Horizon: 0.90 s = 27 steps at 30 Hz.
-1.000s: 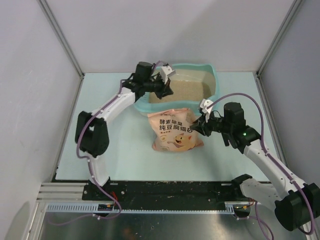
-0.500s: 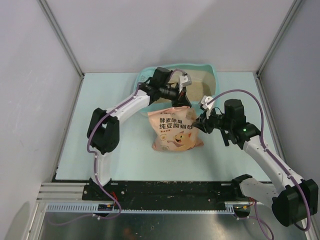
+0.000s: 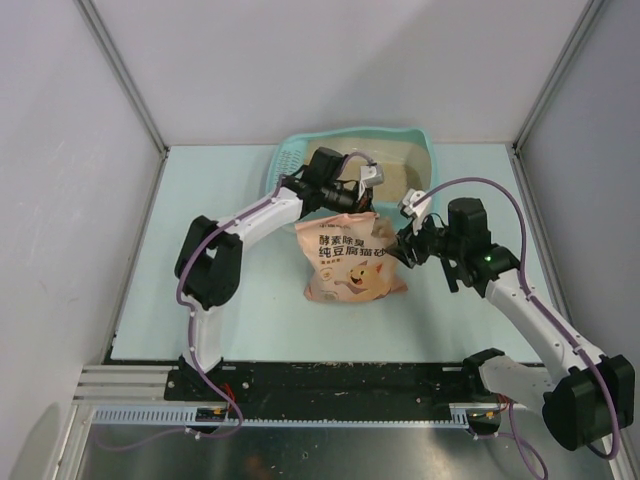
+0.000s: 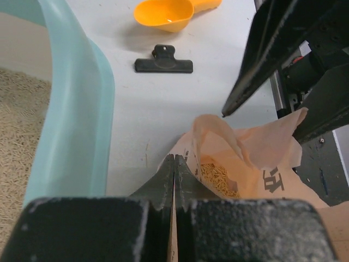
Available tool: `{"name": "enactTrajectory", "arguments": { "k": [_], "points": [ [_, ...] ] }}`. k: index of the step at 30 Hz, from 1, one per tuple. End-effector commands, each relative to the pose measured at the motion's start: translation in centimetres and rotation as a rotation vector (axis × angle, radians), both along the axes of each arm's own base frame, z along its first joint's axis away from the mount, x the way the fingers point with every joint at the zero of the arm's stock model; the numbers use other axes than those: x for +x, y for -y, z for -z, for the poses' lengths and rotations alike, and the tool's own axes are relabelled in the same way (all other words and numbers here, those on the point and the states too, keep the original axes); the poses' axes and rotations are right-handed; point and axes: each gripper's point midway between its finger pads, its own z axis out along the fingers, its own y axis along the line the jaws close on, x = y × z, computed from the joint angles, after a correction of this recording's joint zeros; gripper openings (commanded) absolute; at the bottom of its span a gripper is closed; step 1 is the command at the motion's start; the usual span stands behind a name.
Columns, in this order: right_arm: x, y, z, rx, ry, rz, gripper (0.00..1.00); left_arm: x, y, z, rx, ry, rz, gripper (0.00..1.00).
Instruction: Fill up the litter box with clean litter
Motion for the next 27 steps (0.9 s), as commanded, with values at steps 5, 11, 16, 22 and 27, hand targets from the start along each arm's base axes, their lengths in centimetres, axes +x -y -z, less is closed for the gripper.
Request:
{"name": "enactTrajectory", "arguments": {
  "k": [5,11,16,22,27],
  "points": [
    [1.6,-0.3,-2.0,0.074,0.037,0.028,0.59,-2.7,-0.4,-3.4,-0.066,0.01,0.057,0.0],
    [2.1,-0.3,-1.5,0.142,-0.012,-0.015,0.61,-3.4,-0.5,-3.7,-0.067,0.013,0.065,0.0],
    [1.6,-1.3,-1.4,0.208,-0.051,-0.125,0.61,-3.3,-0.4,-3.7,-0.067,0.007,0.063,0.0],
    [0.8,-2.3,-0.8,0.254,-0.127,-0.191,0.59,-3.2,-0.1,-3.7,-0.066,-0.018,0.064,0.0],
    [1.1,-2.6,-0.3,0.265,-0.138,-0.21,0.59,-3.1,-0.1,-3.9,-0.07,-0.019,0.063,0.0]
  ]
}}
